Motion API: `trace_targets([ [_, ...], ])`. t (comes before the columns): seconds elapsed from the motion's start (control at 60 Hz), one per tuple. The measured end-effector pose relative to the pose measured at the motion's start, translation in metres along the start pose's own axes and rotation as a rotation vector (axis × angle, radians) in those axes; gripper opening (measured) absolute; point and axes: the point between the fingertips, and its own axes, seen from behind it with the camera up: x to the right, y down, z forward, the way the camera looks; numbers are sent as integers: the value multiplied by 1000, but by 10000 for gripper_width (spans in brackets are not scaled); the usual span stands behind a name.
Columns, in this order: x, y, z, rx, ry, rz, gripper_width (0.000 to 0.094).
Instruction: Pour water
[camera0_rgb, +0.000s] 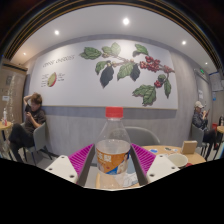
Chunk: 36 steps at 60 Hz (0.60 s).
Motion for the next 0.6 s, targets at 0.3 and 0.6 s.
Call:
trace_targets([
  [0.3,2,1,9,11,-13,50,458],
  [0.6,35,-2,5,7,-74,468,331],
])
